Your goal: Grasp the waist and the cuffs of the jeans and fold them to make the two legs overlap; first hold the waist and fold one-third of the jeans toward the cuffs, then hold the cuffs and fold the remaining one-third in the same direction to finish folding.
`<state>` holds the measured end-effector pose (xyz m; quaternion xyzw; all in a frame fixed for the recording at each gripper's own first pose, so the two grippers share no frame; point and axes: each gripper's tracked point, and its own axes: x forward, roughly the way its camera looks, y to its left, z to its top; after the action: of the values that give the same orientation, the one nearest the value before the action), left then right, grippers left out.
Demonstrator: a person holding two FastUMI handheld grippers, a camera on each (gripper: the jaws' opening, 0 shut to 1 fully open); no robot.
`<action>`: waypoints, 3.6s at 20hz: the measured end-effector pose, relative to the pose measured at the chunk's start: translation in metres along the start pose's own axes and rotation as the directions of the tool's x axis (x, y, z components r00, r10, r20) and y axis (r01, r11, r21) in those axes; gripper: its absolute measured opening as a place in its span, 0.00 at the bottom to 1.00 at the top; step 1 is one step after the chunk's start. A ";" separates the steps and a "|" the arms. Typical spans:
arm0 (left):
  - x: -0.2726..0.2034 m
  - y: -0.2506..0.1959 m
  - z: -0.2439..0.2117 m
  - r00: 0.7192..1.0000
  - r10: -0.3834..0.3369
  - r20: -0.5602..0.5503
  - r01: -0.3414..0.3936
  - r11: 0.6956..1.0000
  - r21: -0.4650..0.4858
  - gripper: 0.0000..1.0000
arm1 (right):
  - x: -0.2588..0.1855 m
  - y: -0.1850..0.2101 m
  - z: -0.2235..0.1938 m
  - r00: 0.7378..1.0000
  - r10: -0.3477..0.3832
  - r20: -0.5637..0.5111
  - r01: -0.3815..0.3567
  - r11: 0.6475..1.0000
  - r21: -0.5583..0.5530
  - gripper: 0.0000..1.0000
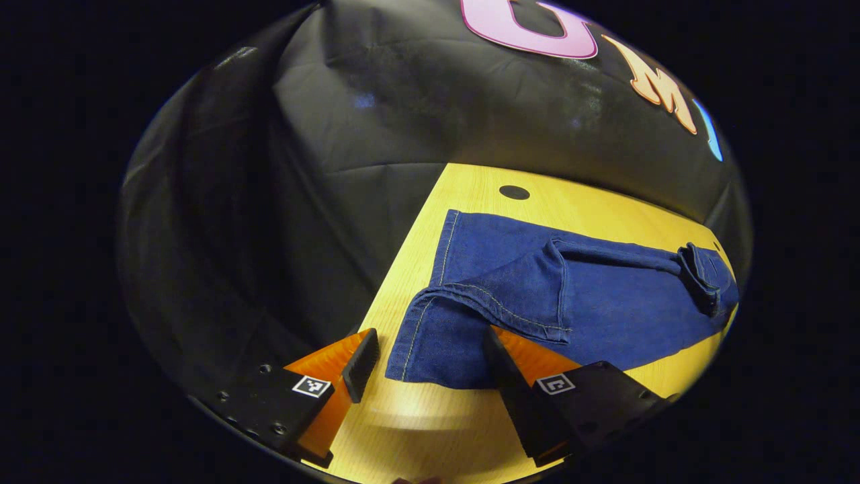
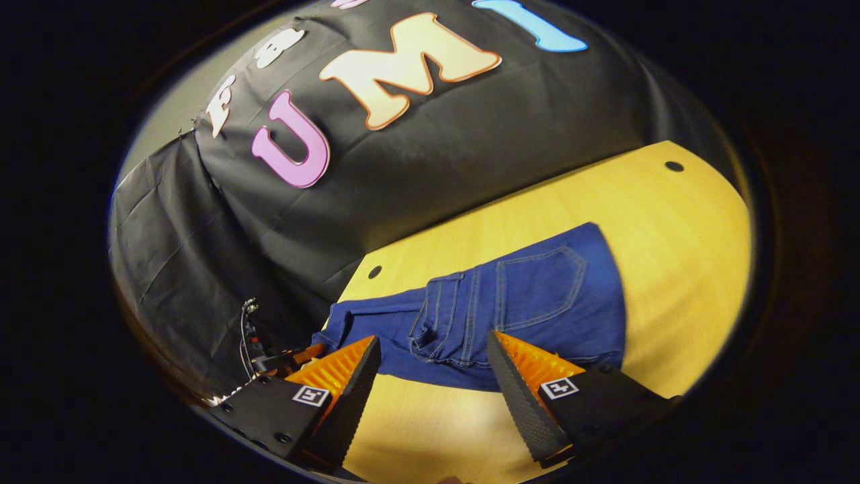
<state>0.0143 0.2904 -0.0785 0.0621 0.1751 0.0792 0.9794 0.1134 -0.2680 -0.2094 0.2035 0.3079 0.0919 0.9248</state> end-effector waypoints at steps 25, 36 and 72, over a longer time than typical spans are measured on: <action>-0.024 -0.062 0.036 0.993 -0.118 -0.005 0.117 0.990 -0.072 0.00 | -0.079 -0.037 0.045 0.989 -0.077 0.122 0.067 0.994 0.087 0.98; -0.092 -0.237 0.125 0.983 -0.163 0.088 0.159 0.986 0.051 0.00 | -0.144 -0.156 0.099 0.993 -0.024 0.116 0.012 0.995 0.103 0.98; -0.194 -0.517 -0.008 0.933 -0.360 0.009 0.345 0.901 0.264 0.72 | -0.187 -0.195 0.088 0.993 -0.051 0.111 0.045 0.997 0.059 0.97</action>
<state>-0.0997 -0.2494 -0.0981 0.1584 0.1640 -0.1247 0.9656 0.0273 -0.5274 -0.1304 0.2268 0.2628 0.0494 0.9365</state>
